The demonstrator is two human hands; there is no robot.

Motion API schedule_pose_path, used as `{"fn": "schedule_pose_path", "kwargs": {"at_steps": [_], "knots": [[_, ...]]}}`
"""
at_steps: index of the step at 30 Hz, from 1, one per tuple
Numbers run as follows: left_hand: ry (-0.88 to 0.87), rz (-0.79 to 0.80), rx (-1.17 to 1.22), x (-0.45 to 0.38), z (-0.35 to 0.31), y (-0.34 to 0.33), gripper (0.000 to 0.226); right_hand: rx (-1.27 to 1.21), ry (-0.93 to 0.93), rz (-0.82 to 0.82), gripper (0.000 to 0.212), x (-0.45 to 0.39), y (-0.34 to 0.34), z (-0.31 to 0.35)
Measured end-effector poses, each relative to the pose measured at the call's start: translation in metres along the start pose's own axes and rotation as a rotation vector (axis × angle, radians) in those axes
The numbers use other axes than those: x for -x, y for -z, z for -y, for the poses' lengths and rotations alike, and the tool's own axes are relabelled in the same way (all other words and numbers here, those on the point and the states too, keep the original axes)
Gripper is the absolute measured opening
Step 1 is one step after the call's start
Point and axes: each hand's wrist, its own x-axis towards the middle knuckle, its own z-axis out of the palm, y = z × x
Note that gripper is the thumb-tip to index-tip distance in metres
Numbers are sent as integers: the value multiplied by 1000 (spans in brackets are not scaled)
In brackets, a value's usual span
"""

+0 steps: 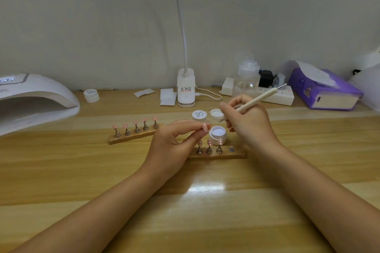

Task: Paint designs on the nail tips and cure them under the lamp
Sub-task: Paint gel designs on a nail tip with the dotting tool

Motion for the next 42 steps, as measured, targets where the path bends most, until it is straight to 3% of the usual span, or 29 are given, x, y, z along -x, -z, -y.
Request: {"fn": "schedule_pose_path", "kwargs": {"at_steps": [8, 19, 28, 42], "knots": [[22, -16, 16, 0, 0, 0, 27, 315, 141, -32, 37, 4, 1, -7], [38, -8, 27, -1, -1, -1, 30, 400, 166, -40, 40, 6, -1, -9], [42, -13, 41, 0, -2, -1, 27, 282, 180, -148, 40, 3, 0, 2], [52, -1, 37, -1, -3, 0, 26, 206, 220, -166, 37, 10, -1, 6]]}}
